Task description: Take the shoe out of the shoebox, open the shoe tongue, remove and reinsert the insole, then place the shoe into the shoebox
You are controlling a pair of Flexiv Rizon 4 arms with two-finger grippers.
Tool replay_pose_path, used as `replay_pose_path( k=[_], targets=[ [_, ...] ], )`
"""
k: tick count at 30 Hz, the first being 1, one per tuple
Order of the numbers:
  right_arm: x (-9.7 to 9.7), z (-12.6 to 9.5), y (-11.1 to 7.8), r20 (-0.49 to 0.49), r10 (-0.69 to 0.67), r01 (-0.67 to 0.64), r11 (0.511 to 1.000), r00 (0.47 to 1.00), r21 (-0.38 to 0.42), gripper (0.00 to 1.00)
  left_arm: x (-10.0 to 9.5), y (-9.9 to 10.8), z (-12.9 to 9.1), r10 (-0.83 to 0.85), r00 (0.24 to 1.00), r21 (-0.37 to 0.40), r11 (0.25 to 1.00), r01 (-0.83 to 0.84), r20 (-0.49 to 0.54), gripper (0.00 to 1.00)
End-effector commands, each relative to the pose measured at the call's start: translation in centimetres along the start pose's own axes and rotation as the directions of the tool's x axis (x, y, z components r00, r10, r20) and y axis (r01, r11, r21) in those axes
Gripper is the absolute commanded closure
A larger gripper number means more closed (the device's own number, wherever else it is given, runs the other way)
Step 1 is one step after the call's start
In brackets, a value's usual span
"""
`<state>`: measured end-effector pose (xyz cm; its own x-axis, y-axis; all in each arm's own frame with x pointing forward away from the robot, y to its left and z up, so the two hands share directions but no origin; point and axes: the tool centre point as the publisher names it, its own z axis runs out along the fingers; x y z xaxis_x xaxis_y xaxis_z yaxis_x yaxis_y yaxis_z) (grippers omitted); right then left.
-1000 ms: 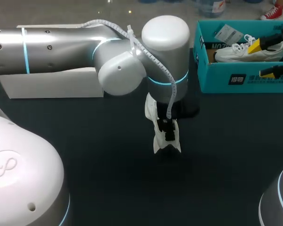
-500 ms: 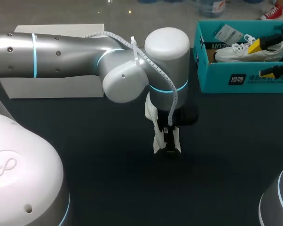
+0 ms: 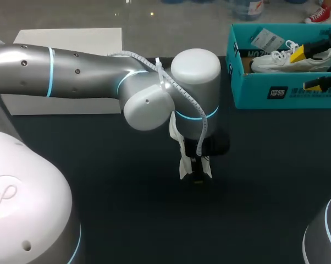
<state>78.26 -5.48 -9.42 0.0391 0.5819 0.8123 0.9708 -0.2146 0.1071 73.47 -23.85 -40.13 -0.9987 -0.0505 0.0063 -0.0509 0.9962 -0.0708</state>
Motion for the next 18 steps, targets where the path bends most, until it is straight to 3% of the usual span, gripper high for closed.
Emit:
replay_pose_path(
  k=[1, 9, 18],
  targets=[
    [0.0, 0.1, 0.0, 0.003, 0.002, -0.002, 1.000, 1.000, -0.001, 0.00, -0.1, -0.3, -0.2, -0.003, 1.000, -0.012, 1.000, 0.003, -0.003, 1.00],
    [0.0, 0.1, 0.0, 0.003, 0.002, -0.002, 1.000, 1.000, -0.001, 0.00, 0.8, 0.1, -3.4, 0.011, 1.000, -0.022, 1.000, -0.010, 0.022, 1.00],
    [0.0, 0.1, 0.0, 0.003, 0.002, -0.002, 1.000, 1.000, -0.001, 0.00, 0.7, 0.2, -9.5, 0.042, 0.999, 0.018, 0.999, -0.042, -0.005, 1.00]
  ],
)
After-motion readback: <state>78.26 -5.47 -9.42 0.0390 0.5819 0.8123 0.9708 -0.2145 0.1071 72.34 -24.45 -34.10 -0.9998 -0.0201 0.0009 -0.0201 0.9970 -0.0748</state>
